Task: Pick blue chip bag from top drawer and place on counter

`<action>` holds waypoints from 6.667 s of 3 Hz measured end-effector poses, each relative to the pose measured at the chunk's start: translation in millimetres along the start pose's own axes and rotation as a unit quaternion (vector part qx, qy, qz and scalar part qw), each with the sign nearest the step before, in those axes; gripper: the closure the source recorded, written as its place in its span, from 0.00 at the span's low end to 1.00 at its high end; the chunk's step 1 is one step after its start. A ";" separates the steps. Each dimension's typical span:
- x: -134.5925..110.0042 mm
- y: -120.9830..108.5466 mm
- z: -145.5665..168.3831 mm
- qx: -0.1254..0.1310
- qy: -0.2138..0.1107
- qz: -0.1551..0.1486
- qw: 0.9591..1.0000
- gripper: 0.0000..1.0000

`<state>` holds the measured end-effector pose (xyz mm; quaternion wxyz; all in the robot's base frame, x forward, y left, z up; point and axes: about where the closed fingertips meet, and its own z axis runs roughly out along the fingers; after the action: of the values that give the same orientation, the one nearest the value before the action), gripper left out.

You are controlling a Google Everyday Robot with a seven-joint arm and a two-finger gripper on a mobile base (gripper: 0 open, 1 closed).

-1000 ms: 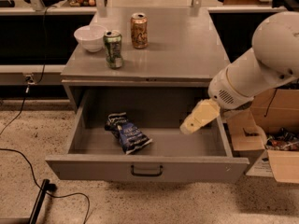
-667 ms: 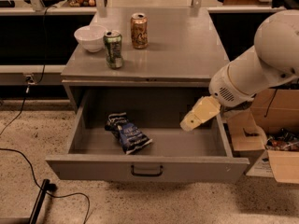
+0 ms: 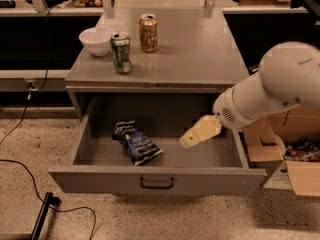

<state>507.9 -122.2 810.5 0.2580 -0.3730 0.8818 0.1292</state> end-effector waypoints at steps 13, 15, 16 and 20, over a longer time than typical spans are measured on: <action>-51.3 97.6 236.2 -0.033 -0.013 0.051 0.998 0.42; -68.6 98.0 227.5 -0.071 -0.014 0.036 0.997 0.88; -86.6 63.6 196.9 -0.070 -0.051 0.045 0.995 1.00; -70.8 -28.4 62.1 -0.120 -0.138 -0.006 0.983 1.00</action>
Offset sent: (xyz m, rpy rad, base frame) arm 0.1140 0.0744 -0.0615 0.0423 -0.2426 -0.2132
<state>592.4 -73.8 796.7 0.3312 -0.3848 0.8140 0.2823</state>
